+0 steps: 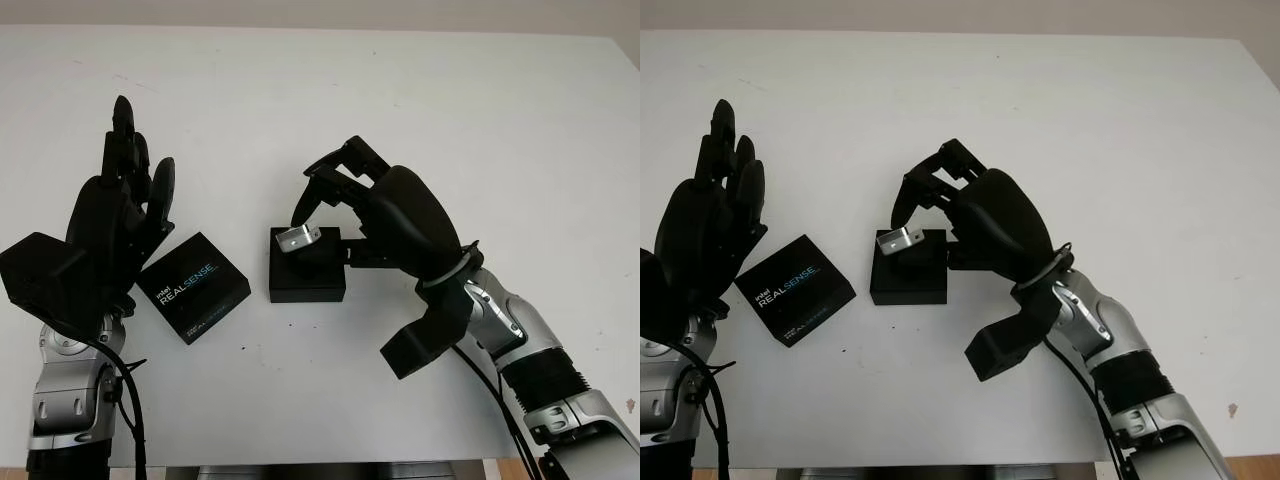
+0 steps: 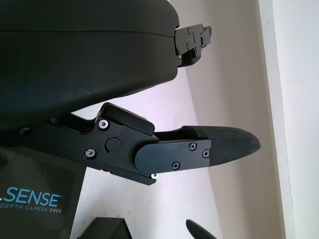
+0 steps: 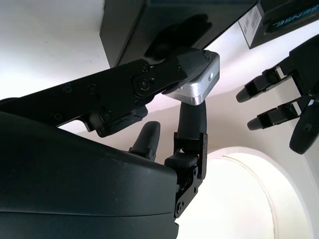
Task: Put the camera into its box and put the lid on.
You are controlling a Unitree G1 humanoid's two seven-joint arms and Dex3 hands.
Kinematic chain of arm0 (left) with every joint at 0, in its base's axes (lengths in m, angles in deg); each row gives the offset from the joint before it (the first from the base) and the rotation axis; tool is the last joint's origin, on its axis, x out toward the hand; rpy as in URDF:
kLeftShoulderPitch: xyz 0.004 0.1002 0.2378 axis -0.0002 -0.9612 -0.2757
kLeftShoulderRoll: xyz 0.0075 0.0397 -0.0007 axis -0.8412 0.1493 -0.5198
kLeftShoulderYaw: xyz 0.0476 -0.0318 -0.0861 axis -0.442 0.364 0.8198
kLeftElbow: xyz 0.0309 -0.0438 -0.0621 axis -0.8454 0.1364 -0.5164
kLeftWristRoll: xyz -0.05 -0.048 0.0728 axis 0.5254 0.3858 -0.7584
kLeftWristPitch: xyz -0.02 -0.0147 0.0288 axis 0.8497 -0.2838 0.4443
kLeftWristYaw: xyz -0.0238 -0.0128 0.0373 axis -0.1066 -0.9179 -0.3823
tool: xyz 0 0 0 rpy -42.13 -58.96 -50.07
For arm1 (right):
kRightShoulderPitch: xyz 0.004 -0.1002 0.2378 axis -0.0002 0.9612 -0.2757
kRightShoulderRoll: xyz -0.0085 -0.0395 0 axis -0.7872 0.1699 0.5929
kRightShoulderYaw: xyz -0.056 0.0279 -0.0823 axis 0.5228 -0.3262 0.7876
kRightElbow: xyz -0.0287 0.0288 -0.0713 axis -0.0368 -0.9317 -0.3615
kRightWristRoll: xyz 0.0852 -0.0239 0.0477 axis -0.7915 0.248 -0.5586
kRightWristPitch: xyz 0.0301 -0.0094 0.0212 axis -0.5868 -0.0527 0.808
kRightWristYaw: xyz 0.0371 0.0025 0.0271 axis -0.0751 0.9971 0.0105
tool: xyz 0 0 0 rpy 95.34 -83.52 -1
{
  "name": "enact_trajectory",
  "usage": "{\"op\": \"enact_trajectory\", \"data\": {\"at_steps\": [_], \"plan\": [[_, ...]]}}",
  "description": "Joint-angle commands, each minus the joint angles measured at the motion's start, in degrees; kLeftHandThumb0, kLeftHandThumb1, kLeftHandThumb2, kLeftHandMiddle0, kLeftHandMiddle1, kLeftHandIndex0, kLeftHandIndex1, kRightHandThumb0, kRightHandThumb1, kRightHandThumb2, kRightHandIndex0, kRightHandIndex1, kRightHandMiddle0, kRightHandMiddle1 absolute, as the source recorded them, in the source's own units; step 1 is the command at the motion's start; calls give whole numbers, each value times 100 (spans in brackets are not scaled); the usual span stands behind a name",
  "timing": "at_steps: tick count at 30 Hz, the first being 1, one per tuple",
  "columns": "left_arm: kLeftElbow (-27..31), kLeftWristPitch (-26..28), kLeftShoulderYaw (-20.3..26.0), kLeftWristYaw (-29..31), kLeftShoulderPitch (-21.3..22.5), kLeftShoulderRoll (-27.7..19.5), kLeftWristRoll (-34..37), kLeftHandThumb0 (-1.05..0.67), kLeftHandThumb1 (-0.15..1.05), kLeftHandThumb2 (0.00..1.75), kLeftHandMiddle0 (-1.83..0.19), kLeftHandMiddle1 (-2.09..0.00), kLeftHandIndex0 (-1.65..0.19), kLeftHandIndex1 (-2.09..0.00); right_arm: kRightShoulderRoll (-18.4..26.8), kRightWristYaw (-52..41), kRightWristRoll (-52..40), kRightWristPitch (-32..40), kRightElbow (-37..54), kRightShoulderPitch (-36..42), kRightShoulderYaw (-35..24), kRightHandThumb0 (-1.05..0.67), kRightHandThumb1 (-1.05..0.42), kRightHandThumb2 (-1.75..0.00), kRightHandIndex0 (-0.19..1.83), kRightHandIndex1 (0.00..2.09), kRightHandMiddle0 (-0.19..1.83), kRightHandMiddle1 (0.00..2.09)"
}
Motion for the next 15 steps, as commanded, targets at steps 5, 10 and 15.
{"op": "enact_trajectory", "data": {"at_steps": [5,10,15], "plan": [[160,30,19,-37,-72,-41,-21,-79,105,52,19,0,19,0,56,-237,25,70,282,284,111,-50,-96,-5,13,119,51,149],[163,36,6,-55,-74,-26,-33,-79,105,51,19,0,19,0,115,-698,-20,232,475,441,176,-51,-97,-6,8,117,48,149],[180,23,17,-77,-84,-6,-22,-79,105,49,19,0,19,0,150,-1016,-29,367,659,584,224,-53,-100,-6,11,102,43,132]]}}
